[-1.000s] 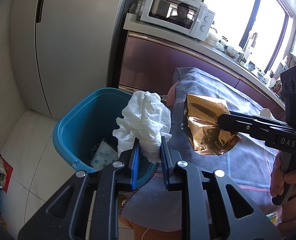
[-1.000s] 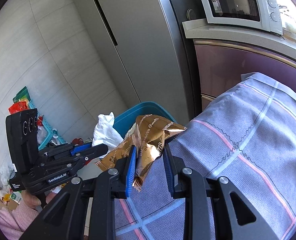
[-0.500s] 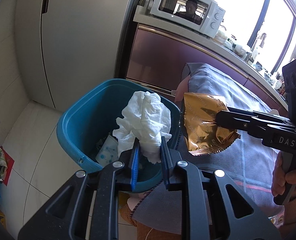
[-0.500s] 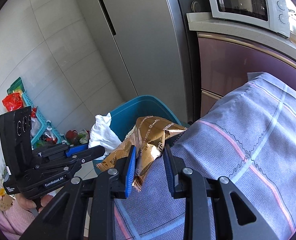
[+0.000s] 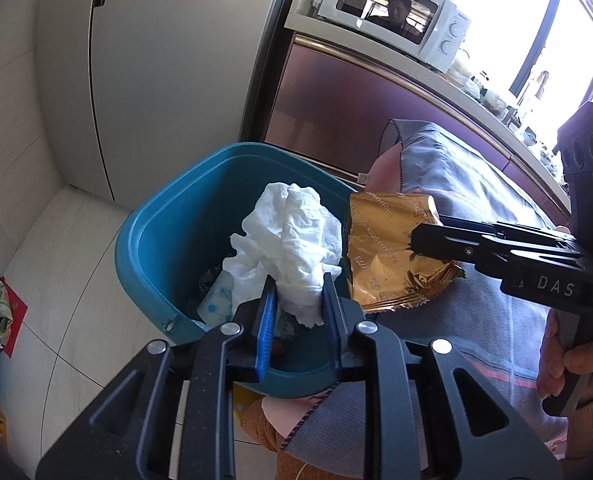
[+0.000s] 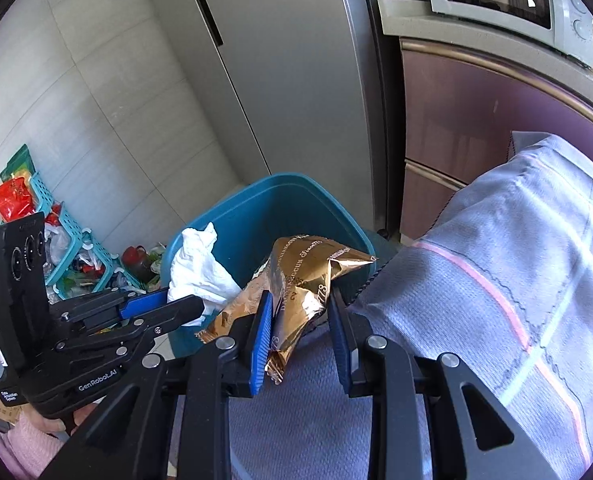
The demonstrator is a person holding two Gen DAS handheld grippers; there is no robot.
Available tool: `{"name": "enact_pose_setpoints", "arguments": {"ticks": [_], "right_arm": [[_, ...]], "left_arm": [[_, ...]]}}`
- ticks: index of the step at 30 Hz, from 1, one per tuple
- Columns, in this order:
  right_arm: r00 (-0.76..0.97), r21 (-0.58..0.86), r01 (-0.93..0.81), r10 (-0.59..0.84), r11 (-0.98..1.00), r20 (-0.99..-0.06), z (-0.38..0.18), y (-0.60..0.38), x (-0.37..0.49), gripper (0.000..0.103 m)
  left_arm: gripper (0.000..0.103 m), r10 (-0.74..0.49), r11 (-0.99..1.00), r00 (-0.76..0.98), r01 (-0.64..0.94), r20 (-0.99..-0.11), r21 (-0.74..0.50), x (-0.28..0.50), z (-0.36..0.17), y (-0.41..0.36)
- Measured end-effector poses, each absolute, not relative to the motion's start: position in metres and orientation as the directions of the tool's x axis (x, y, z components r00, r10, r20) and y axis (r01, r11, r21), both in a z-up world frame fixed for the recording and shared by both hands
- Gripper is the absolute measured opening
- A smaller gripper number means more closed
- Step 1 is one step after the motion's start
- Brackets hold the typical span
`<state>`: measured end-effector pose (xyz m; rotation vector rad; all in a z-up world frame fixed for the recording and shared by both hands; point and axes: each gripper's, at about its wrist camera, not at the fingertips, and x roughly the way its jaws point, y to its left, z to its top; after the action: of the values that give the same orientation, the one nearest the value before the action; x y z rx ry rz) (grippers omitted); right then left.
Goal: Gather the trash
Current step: 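Open both grippers to drop the tissue and gold wrapper into the teal bin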
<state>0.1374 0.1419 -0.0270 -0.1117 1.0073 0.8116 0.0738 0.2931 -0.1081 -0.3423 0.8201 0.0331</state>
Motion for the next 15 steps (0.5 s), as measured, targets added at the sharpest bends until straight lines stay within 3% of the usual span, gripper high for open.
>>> {"name": "enact_pose_setpoints", "arguments": {"ticks": [15], "right_arm": [[0.249, 0.316, -0.626, 0.566, 0.713, -0.786, -0.039, 0.145, 0.146, 0.029]], "left_arm": [[0.030, -0.121, 0.929, 0.660, -0.187, -0.742, -0.319, 0.085, -0.129, 0.300]]}}
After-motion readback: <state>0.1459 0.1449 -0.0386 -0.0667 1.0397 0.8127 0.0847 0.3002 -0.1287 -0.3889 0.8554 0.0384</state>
